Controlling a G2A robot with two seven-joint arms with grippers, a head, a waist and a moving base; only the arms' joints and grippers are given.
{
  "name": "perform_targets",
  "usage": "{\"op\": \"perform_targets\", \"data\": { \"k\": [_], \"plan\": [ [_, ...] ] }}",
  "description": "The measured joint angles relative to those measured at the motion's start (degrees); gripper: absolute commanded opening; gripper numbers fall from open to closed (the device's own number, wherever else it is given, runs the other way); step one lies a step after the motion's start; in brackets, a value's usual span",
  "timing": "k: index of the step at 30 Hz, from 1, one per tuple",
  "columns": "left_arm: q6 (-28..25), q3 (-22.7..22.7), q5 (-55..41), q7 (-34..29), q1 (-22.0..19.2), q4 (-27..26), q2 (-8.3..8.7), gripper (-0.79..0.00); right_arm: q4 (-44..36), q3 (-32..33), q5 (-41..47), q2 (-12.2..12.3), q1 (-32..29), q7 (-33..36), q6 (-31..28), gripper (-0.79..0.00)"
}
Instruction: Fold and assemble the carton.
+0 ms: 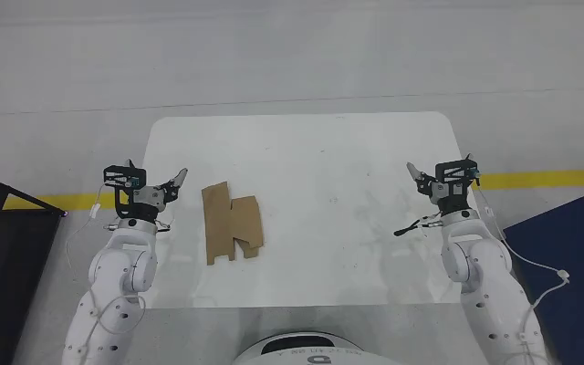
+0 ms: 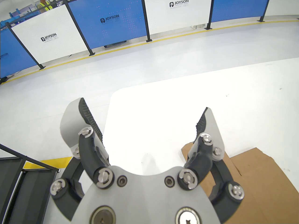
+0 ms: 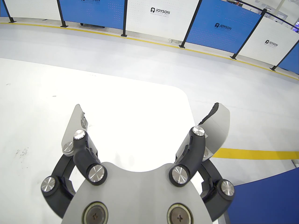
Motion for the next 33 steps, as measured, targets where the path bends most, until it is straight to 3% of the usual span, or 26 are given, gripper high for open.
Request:
{"op": "perform_targets", "data": {
  "k": [10,17,20,27,30,33],
  "plan": [
    [-0.65,-0.01,1.00,-0.37,0.07,0.06,0.09,0.000,0.00,0.00,0.00,0.00,0.00,0.00,0.00,0.000],
    [-17.54,-0.53,22.07,3.03,1.17,-2.86,2.06,0.000,0.00,0.00,0.00,0.00,0.00,0.00,0.00,0.000],
    [-18.96,-2.18,21.35,2.04,1.19,-3.37,2.19,0.000,0.00,0.00,0.00,0.00,0.00,0.00,0.00,0.000],
    [-20.01,-1.15,19.31,2.27,1.46,-2.59,2.13,0.000,0.00,0.00,0.00,0.00,0.00,0.00,0.00,0.000],
    [-27.43,1.36,16.78,-1.77,1.19,-3.58,2.59,0.000,0.00,0.00,0.00,0.00,0.00,0.00,0.00,0.000],
    [-35.51,2.21,24.67,-1.79,3.00,-6.23,3.35,0.000,0.00,0.00,0.00,0.00,0.00,0.00,0.00,0.000]
  ]
}}
